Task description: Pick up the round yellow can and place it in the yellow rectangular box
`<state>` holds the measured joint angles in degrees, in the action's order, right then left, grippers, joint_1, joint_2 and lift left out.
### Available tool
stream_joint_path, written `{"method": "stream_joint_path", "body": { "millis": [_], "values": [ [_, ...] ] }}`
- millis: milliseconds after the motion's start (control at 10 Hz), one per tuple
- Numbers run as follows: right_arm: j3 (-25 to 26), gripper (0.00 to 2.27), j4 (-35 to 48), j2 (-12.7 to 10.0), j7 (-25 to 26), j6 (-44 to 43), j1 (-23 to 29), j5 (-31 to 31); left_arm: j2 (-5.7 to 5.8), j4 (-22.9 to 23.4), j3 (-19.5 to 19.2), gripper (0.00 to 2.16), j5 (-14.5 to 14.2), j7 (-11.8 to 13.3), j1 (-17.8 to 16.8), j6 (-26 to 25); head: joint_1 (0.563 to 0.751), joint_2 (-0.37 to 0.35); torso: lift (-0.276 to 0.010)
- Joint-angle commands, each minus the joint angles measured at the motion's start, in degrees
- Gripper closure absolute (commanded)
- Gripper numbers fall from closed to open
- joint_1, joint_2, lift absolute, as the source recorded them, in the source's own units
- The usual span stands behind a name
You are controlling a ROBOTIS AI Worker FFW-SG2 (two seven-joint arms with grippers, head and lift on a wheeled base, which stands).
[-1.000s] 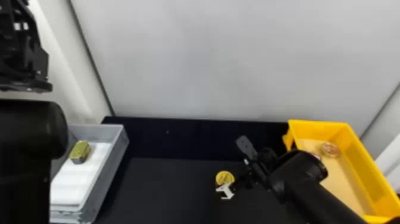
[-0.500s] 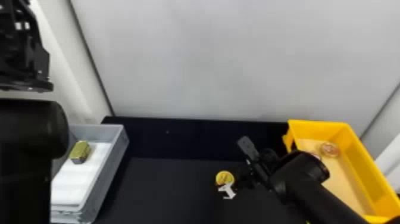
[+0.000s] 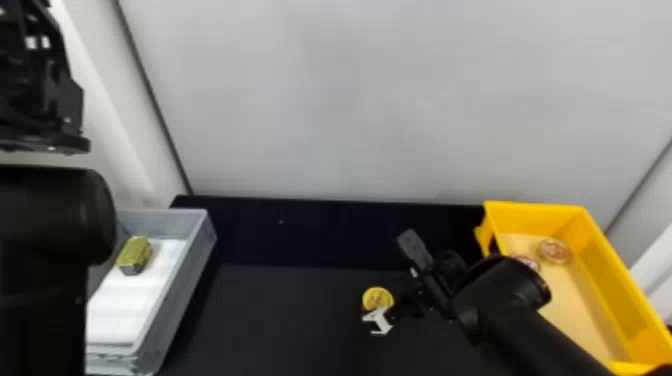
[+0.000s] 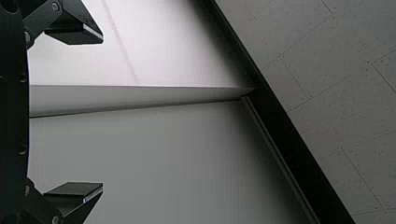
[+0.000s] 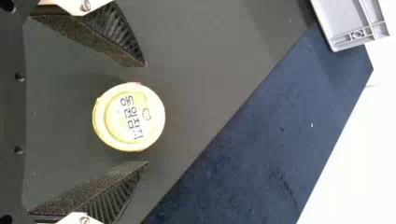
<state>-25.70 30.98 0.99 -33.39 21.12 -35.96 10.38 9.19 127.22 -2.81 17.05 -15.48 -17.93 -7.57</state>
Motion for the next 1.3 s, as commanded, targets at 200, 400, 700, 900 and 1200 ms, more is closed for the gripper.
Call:
{"method": "stream_joint_path", "body": {
  "millis": [200,400,700,900,1200],
  "values": [
    [0.0,0.0,-0.9,0.0,0.0,-0.5,0.0,0.0,-0.04,0.0,0.0,0.16,0.0,0.0,0.0,0.2,0.663,0.054,-0.01],
    [0.2,0.0,-1.5,0.0,0.0,-0.8,0.0,0.0,-0.13,0.0,0.0,0.16,0.0,0.0,0.0,0.4,0.663,0.054,-0.01],
    [1.1,0.18,-2.2,-0.2,0.4,-1.2,0.1,0.0,-0.13,0.0,0.0,0.16,0.0,0.0,0.0,0.4,0.663,0.054,-0.01],
    [1.3,0.7,-1.3,0.0,1.1,-1.1,0.5,0.2,-0.04,0.0,-0.4,0.16,0.0,0.0,0.1,0.4,0.663,0.054,-0.01],
    [2.0,0.72,2.3,0.5,-0.1,0.6,2.0,1.2,-0.04,0.4,-0.4,0.16,0.0,0.1,0.3,-0.1,0.663,0.054,-0.01]
  ]
}}
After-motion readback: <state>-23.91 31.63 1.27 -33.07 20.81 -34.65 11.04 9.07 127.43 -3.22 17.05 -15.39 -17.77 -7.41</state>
